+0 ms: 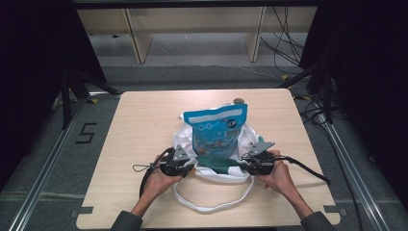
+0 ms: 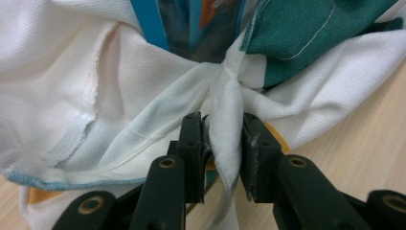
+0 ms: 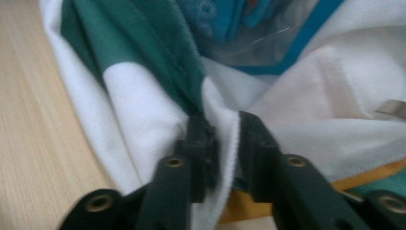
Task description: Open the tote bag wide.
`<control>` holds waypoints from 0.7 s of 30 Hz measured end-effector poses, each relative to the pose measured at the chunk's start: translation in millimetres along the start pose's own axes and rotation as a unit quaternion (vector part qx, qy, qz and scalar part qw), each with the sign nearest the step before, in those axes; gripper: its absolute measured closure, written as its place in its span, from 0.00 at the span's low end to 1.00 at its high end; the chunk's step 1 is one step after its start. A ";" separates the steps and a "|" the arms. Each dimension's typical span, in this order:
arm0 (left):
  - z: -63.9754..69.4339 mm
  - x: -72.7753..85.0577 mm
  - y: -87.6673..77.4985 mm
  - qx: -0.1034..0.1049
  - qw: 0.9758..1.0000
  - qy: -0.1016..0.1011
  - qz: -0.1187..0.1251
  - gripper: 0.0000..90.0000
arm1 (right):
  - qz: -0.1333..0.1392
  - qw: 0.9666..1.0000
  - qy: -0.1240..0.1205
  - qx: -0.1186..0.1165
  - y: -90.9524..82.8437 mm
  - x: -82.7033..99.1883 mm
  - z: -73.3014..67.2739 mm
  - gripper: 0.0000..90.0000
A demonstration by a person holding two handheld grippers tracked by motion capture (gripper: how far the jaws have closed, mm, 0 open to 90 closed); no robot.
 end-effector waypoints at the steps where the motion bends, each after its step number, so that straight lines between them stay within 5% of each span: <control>1: 0.0 0.0 0.0 0.000 1.000 0.000 0.000 0.74 | 0.000 1.000 0.000 0.000 0.0 0.0 0.0 0.79; 6: -0.6 -1.3 -13.7 0.020 0.999 -0.026 0.025 0.65 | 0.039 0.999 0.025 -0.009 -20.5 -4.3 8.9 0.69; 7: -0.6 -1.3 -13.7 0.020 0.999 -0.026 0.025 0.64 | 0.044 0.998 0.040 -0.013 -22.7 -5.2 6.4 0.67; 12: -2.6 -3.6 -22.6 0.020 0.999 -0.026 0.029 0.59 | 0.063 0.998 0.032 -0.003 -29.6 -7.8 8.9 0.63; 13: -3.2 -4.4 -24.6 0.019 0.999 -0.030 0.032 0.57 | 0.060 0.997 0.052 -0.012 -32.5 -8.3 6.5 0.63; 16: -5.3 -5.7 -31.7 0.022 0.998 -0.037 0.039 0.53 | 0.073 0.996 0.044 -0.007 -38.6 -9.6 11.2 0.61; 21: -8.8 -4.4 -43.2 0.011 0.997 -0.054 0.047 0.48 | 0.092 0.993 0.070 -0.009 -50.5 -10.7 13.7 0.57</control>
Point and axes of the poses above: each handheld gripper's, and its own axes: y roughly forward along the jaws, x roughly out of its underside, z roughly to its right, the point moved 3 cm from there along y, roughly forward along the jaws, and after that the axes turned 6 degrees about -y, right-handed, at the moved point
